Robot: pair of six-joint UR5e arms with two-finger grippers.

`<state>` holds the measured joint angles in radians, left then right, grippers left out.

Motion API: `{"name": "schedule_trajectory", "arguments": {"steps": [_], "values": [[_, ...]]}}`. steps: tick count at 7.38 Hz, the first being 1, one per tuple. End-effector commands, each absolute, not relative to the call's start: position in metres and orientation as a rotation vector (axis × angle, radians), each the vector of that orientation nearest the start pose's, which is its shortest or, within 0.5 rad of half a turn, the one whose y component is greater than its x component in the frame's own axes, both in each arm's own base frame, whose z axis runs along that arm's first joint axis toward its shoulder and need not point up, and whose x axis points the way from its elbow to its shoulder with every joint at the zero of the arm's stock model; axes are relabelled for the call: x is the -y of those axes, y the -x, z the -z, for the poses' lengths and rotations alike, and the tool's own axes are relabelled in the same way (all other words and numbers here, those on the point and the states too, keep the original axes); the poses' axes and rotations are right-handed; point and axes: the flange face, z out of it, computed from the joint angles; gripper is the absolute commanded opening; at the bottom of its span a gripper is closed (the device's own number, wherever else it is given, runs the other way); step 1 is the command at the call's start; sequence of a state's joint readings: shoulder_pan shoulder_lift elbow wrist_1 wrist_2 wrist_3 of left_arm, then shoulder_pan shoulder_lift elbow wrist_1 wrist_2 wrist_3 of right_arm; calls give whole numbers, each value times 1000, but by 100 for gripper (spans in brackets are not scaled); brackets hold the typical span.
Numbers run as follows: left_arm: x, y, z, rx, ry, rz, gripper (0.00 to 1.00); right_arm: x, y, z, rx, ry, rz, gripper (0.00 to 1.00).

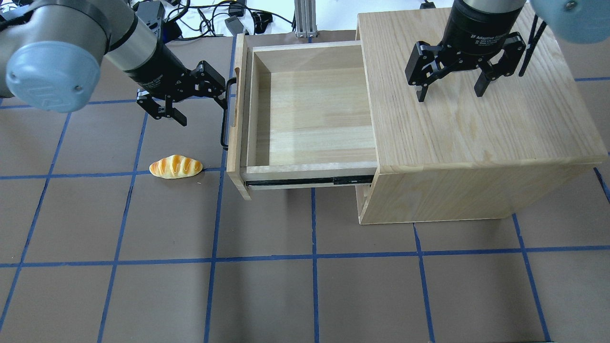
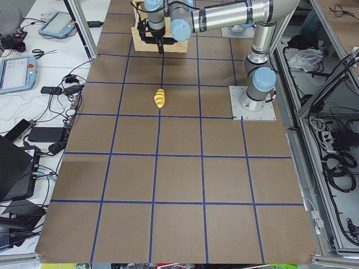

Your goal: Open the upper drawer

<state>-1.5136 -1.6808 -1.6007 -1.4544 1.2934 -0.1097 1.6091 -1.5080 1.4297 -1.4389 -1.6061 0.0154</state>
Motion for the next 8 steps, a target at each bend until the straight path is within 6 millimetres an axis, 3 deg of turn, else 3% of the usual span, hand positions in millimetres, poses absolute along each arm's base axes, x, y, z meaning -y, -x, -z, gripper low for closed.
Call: {"name": "schedule_trajectory", "arguments": {"steps": [1, 3, 4, 6, 7, 8], "values": [[495, 129, -488, -3316, 254, -24, 100, 506, -149, -512, -3177, 38, -86, 100], [454, 129, -505, -3247, 234, -91, 100, 506, -149, -512, -3177, 38, -86, 100], [455, 128, -489, -3239, 212, -149, 100, 506, -149, -512, -3177, 38, -86, 100], [467, 117, -496, -3162, 35, -31, 100, 507, -149, -513, -3177, 40, -84, 100], [484, 113, -505, -3143, 21, 134, 100, 507, -149, -513, -3177, 38, -84, 100], [490, 114, -502, -3140, 21, 159, 100, 507, -149, -513, -3177, 40, -84, 100]]}}
